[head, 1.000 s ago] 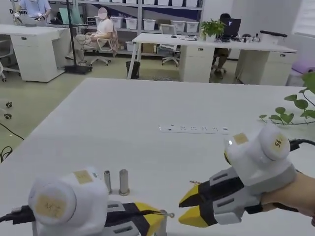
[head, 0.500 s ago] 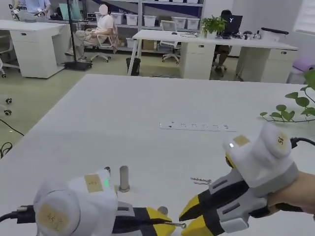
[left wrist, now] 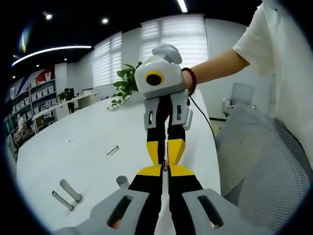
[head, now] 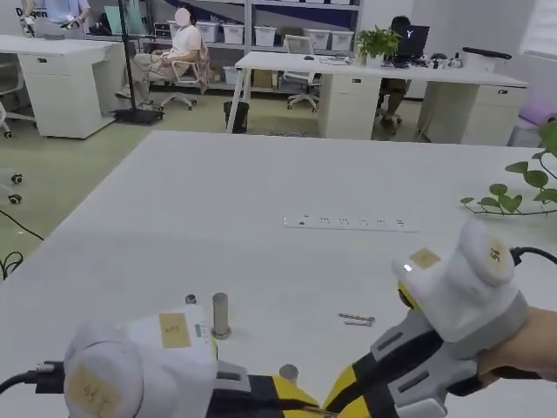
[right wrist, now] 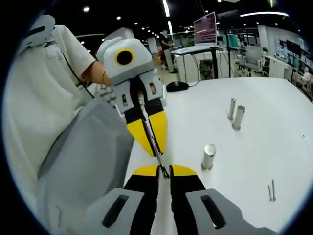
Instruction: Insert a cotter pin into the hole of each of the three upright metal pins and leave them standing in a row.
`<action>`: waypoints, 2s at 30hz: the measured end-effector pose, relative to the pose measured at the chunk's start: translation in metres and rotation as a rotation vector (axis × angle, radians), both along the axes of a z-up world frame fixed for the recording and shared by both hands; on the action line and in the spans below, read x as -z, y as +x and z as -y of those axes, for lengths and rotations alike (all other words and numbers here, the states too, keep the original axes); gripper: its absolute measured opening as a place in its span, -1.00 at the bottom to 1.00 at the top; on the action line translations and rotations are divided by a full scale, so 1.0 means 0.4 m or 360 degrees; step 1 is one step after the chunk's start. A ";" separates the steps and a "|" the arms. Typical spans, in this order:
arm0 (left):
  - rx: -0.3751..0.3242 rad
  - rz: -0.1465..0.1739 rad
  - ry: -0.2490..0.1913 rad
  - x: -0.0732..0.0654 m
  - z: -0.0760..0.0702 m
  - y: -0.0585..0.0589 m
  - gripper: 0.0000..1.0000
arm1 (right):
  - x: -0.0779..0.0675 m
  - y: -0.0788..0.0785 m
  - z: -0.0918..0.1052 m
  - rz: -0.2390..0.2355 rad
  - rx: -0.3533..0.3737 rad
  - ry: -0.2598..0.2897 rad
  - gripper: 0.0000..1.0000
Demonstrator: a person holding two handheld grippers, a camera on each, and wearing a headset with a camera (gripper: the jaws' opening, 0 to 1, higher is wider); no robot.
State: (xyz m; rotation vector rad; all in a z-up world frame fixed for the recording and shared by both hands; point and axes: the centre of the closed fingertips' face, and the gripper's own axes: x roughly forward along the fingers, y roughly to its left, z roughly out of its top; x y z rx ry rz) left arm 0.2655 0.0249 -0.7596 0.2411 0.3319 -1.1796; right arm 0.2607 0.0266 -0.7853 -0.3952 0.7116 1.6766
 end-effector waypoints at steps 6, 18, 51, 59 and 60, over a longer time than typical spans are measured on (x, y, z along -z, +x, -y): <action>0.0030 0.0005 0.0003 -0.001 0.004 -0.006 -0.99 | -0.001 -0.009 0.006 0.0006 -0.0035 -0.0006 -0.85; -0.0008 0.0001 -0.0010 0.009 0.004 0.003 -0.96 | 0.003 -0.009 0.013 0.0195 -0.0153 -0.0113 -0.94; -0.0631 -0.0032 -0.0100 0.123 -0.102 0.144 -0.43 | 0.077 0.147 0.061 0.0601 -0.0079 -0.0597 -0.95; -0.0625 -0.0034 -0.0026 0.167 -0.077 0.166 -0.48 | 0.105 0.170 0.054 0.0640 -0.0083 -0.0676 -0.95; -0.0626 -0.0030 -0.0021 0.170 -0.075 0.168 -0.48 | 0.107 0.172 0.054 0.0641 -0.0081 -0.0682 -0.95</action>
